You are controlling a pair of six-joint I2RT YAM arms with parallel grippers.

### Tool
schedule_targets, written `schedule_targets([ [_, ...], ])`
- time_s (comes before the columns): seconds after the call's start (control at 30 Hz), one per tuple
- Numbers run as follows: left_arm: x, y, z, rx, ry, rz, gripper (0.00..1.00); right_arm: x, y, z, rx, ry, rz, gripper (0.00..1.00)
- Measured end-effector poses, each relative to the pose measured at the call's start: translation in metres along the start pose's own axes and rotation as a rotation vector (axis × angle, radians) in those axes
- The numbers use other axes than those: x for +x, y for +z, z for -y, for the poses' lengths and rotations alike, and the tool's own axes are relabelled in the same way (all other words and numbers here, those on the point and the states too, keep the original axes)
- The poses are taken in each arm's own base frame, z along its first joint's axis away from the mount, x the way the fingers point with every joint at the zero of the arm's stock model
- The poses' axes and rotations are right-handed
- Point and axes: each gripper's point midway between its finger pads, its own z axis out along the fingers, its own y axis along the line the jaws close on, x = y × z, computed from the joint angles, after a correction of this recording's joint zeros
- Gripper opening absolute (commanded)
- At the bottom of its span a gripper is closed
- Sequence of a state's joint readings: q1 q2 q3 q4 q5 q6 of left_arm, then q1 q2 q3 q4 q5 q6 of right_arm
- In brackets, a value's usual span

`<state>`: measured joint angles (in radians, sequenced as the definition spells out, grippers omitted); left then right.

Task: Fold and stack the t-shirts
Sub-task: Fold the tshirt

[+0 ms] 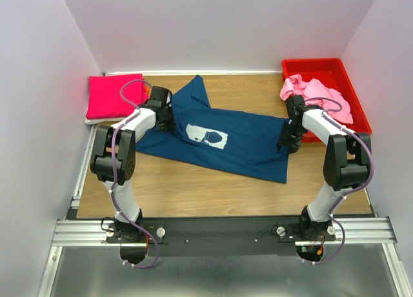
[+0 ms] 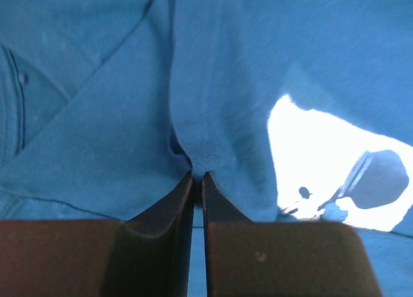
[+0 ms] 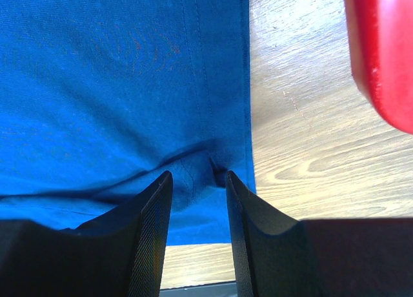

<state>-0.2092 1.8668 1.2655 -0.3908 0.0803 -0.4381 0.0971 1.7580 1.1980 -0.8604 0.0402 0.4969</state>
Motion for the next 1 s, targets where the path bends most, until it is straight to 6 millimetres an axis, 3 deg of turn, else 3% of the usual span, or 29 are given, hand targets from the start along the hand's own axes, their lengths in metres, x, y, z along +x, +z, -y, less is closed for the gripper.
schedule_targets([
  [0.07,-0.006,-0.002,0.003,0.006,0.007,0.011,0.00,0.000,0.000,0.000,0.000,0.000,0.000,0.45],
  [0.27,-0.021,-0.005,0.016,0.034,0.027,0.033,0.00,0.000,0.000,0.000,0.000,0.008,0.000,0.45],
  [0.47,-0.044,0.005,0.045,0.105,0.057,0.049,0.00,0.000,0.000,-0.001,0.000,0.022,0.000,0.45],
  [0.63,-0.050,0.014,0.066,0.153,0.086,0.033,0.00,0.002,0.002,0.000,0.003,0.031,-0.006,0.45],
  [1.0,-0.031,0.043,0.086,0.193,0.156,-0.058,0.00,0.009,0.005,0.002,0.012,0.061,-0.021,0.46],
])
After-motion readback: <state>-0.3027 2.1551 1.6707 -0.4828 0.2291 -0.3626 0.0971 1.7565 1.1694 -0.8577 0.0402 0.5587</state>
